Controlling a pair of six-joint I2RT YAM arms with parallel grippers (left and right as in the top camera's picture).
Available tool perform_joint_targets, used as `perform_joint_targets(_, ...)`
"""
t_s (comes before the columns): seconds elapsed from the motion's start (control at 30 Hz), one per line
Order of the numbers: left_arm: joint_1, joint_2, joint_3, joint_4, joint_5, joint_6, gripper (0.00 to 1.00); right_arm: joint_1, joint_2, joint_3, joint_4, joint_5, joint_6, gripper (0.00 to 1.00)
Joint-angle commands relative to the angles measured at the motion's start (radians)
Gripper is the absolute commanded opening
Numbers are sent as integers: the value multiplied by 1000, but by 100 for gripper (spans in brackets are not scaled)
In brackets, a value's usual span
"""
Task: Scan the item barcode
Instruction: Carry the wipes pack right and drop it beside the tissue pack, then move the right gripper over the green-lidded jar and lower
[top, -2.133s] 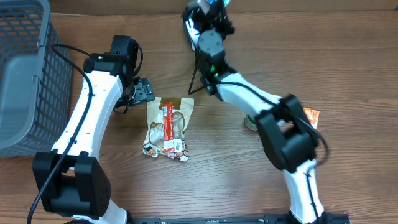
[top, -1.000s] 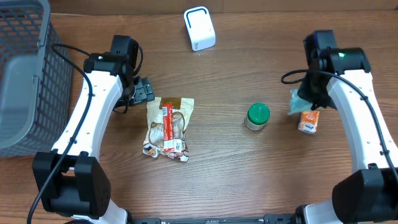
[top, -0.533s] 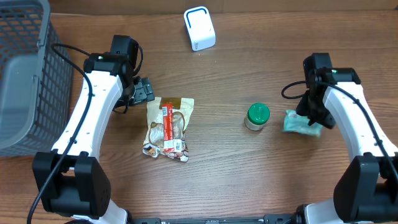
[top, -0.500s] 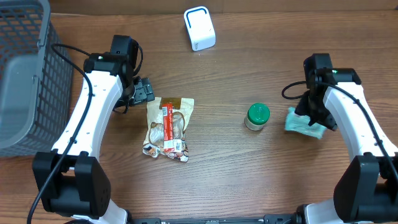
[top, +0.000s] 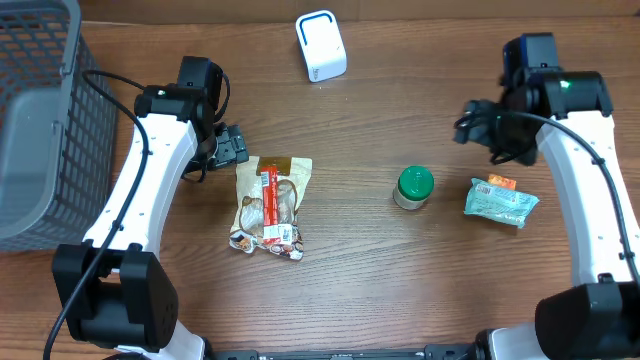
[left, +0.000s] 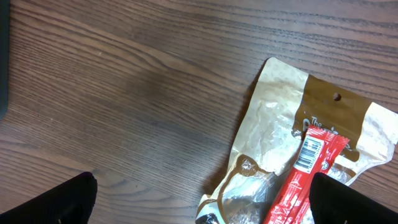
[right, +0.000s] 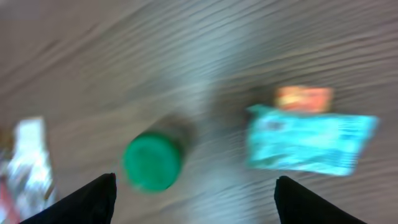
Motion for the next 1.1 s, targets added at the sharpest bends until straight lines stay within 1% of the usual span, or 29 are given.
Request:
perform_joint_targets(0.0, -2, 1, 14, 2, -6, 0, 100, 58, 6, -23, 9, -158, -83, 83)
perform_joint_targets(0.1, -2, 1, 14, 2, -6, 1, 100, 110, 27, -64, 47, -139, -83, 84)
perform_joint_targets(0.23, -2, 1, 14, 2, -6, 1, 100, 176, 86, -100, 64, -6, -83, 88)
perform_joint_targets(0.3, -2, 1, 14, 2, -6, 0, 100, 194, 116, -116, 71, 26, -83, 88)
perform_joint_targets(0.53, -2, 1, 14, 2, -6, 1, 99, 216, 196, -166, 114, 24, -82, 88)
perform_joint_targets(0.77, -2, 1, 14, 2, -6, 0, 100, 216, 200, -239, 177, 14, -81, 88)
perform_joint_targets(0.87, -2, 1, 14, 2, -6, 1, 100, 216, 200, -258, 201, -17, -82, 87)
perform_joint_targets(0.93, -2, 1, 14, 2, -6, 0, 100, 216, 201, -266, 207, -29, -82, 84)
perform_joint_targets(1.07, -2, 1, 14, 2, -6, 0, 100, 225, 201, -277, 234, -29, -82, 77)
